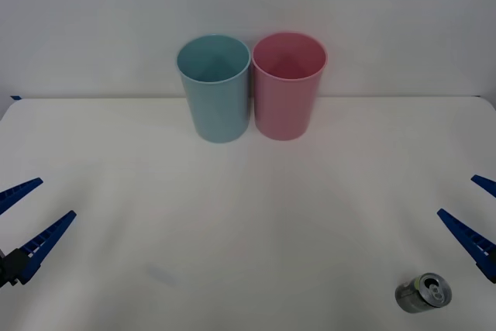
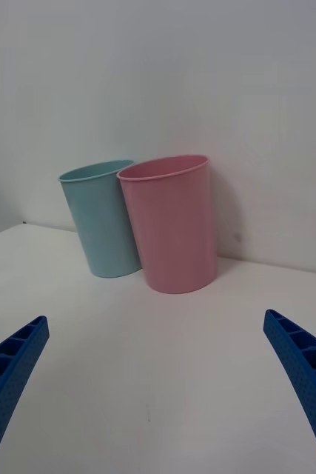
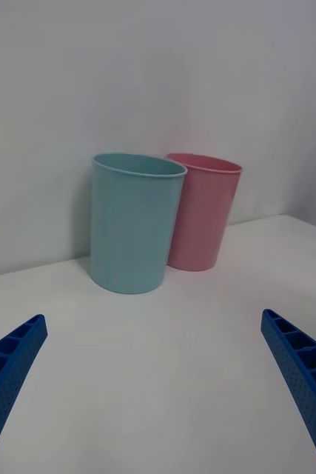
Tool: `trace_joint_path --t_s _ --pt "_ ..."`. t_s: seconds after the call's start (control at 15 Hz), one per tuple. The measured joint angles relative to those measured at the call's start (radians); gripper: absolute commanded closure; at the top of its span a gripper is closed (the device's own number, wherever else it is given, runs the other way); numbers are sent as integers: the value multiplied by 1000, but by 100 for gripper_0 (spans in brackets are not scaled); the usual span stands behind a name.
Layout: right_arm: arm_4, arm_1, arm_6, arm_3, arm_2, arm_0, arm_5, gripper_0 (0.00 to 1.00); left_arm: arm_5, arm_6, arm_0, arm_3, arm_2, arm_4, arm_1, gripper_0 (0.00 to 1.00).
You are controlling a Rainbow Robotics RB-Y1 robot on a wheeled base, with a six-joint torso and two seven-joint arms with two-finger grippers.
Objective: Grasp the object on the table and drop it into the matching bin: aluminum can to the light blue bin, PET bottle to the pink bin.
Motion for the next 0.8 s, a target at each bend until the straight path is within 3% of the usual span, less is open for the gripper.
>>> trace_joint_path --t_s 0.47,0.8 --pt "-24 -21 -11 -25 -2 8 7 0 0 0 0 0 0 0 0 0" --pt "-95 -110 -3 -25 11 89 -12 0 0 0 0 0 0 0 0 0"
